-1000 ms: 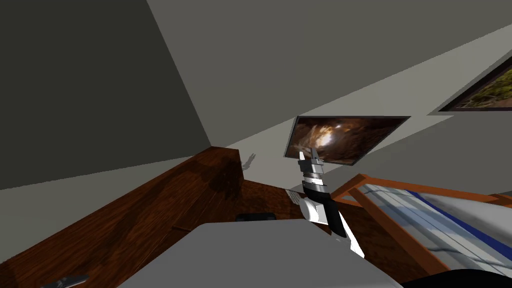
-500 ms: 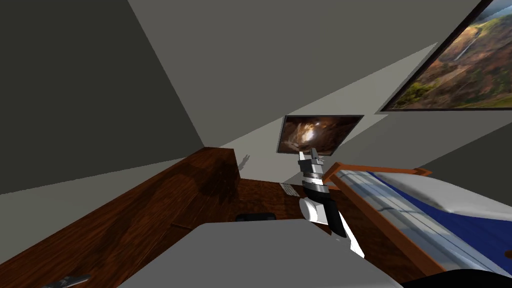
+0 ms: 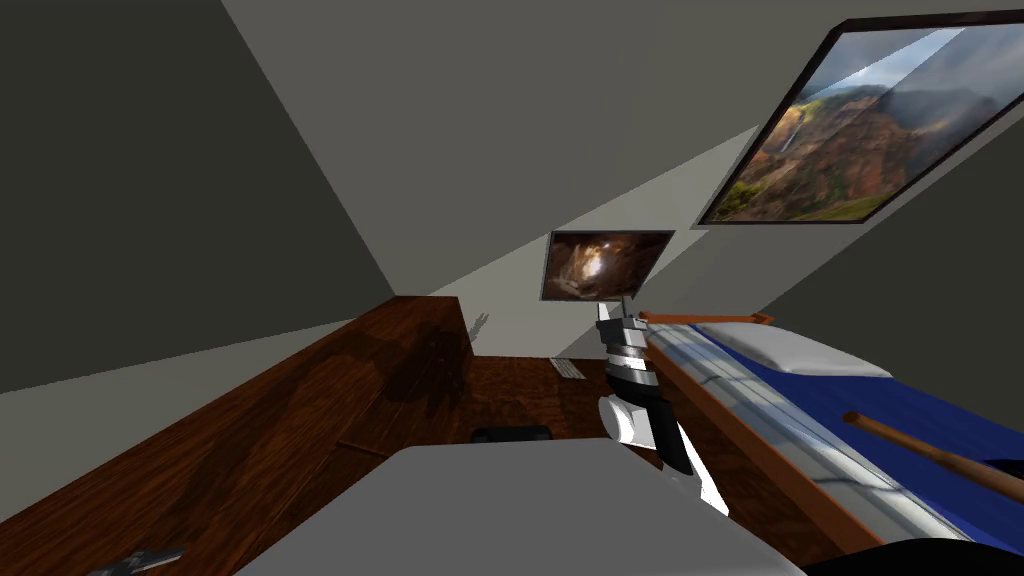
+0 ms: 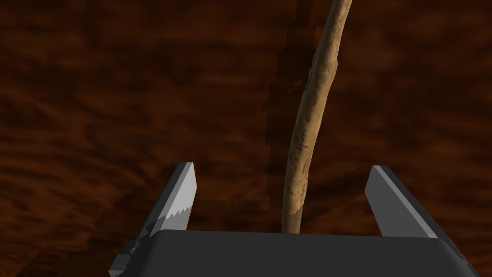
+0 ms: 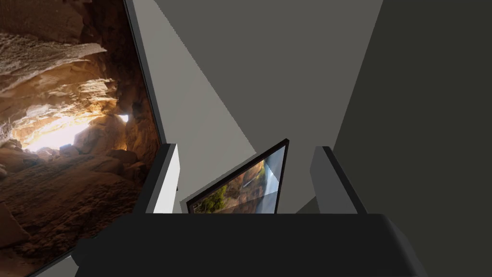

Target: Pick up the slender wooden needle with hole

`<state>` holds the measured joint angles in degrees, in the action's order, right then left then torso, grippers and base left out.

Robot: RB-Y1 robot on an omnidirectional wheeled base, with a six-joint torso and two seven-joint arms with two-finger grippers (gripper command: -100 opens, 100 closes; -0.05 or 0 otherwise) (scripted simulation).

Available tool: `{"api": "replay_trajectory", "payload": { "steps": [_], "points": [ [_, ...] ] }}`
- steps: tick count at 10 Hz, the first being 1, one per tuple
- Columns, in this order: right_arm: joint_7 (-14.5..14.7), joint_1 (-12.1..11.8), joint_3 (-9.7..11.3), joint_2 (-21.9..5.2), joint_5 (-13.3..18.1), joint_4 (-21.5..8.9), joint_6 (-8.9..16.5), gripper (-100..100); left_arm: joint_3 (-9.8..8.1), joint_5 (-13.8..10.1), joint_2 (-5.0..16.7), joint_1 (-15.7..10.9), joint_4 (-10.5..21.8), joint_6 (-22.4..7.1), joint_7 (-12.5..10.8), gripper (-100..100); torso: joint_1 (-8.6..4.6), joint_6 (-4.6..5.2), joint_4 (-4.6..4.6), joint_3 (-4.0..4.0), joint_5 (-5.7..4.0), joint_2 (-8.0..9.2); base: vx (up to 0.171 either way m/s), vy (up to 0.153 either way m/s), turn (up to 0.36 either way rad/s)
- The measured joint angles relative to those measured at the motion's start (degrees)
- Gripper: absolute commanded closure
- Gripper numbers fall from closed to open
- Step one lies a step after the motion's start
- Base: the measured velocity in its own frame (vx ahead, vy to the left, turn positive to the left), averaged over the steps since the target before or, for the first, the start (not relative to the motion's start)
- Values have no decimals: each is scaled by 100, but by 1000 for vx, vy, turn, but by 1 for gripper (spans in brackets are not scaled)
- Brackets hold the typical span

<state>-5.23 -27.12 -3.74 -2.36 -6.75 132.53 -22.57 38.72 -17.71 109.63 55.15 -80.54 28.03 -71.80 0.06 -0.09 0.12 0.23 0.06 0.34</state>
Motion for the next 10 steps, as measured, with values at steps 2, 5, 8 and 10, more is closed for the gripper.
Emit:
{"api": "replay_trajectory", "payload": {
  "steps": [2,5,8,10],
  "points": [
    [0,-3,-2,0,0,0,0,0,-351,21,2,322,-38,-67,-167,-100,13,-14,0,-5,3,-14,-35,-3,34],
    [0,-4,-2,-1,0,0,0,0,-466,33,-9,391,-33,-68,-185,100,19,-12,-9,-25,4,-46,0,0,0],
    [0,-4,-2,-1,0,0,-1,0,-469,33,-1,388,-27,-70,-183,100,33,-16,-9,-25,21,-45,0,0,0],
    [0,-4,-2,-1,0,0,-1,0,-469,33,-1,388,-27,-70,-182,100,34,-17,-9,-24,21,-45,74,25,165]
  ]
}}
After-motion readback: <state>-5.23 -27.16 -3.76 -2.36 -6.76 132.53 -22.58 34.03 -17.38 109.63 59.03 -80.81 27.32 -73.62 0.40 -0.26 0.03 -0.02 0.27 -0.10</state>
